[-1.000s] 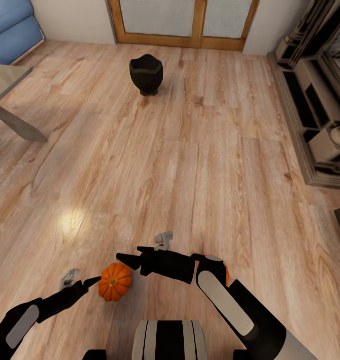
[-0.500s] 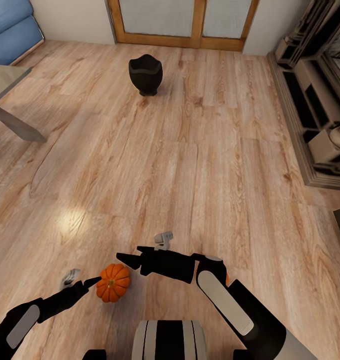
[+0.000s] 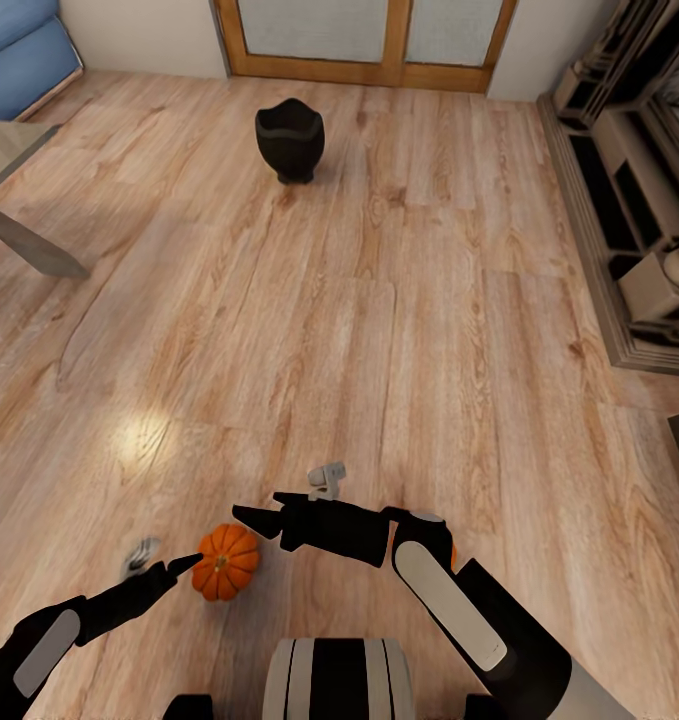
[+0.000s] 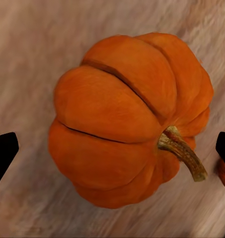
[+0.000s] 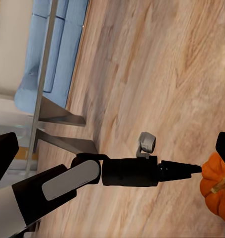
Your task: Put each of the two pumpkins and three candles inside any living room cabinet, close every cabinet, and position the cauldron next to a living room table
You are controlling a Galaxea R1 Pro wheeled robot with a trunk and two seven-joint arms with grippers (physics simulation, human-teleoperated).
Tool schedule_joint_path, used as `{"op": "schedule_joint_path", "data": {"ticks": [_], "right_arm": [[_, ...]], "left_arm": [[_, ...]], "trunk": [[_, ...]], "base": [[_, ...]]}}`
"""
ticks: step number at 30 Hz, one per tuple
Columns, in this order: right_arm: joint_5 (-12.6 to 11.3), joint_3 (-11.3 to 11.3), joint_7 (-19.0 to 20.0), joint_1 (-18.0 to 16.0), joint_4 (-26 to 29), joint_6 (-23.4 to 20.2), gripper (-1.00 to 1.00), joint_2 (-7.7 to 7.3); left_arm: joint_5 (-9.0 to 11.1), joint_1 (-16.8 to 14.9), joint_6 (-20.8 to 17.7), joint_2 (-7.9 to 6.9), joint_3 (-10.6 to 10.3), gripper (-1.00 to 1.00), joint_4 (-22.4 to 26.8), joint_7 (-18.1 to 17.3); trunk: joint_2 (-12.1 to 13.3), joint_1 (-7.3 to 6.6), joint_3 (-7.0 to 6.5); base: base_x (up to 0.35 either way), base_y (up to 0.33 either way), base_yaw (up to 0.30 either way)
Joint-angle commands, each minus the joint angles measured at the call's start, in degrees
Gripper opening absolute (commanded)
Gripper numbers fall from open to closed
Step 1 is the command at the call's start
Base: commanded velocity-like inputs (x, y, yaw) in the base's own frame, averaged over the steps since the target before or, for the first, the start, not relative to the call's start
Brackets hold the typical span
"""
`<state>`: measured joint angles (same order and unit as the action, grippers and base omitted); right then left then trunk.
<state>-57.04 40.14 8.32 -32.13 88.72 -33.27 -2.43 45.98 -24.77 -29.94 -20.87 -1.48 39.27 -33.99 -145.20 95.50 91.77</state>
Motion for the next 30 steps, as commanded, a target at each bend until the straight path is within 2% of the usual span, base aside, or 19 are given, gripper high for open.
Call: {"op": "schedule_joint_path", "data": {"ticks": [1,4,9,15,30], "right_arm": [[-0.1,0.0,0.1,0.0,0.0,-0.1,1.0,-0.03],[-0.1,0.0,0.1,-0.1,0.0,-0.1,1.0,-0.03],[-0.1,0.1,0.1,0.0,0.0,-0.2,1.0,-0.03],[-0.1,0.1,0.0,0.0,0.0,-0.1,1.0,-0.03],[-0.1,0.1,0.0,0.0,0.1,-0.1,1.0,-0.03]], "left_arm": [[0.6,0.0,-0.4,-0.05,-0.2,1.0,0.0,0.1],[0.6,0.0,-0.4,-0.05,-0.2,1.0,0.0,0.1],[0.6,0.0,-0.4,-0.05,-0.3,1.0,-0.1,0.2],[0.6,0.0,0.0,-0.02,-0.3,1.0,-0.1,0.2],[0.6,0.0,1.2,-0.04,-0.5,1.0,-0.1,0.2]], "trunk": [[0.0,0.01,0.26],[-0.1,0.09,0.92],[-0.1,0.09,0.92],[-0.1,0.25,2.25],[-0.1,0.25,2.25]], "base": [[0.0,0.0,0.0],[0.0,0.0,0.0],[0.0,0.0,0.0],[0.0,0.0,0.0],[0.0,-0.004,0.0]]}}
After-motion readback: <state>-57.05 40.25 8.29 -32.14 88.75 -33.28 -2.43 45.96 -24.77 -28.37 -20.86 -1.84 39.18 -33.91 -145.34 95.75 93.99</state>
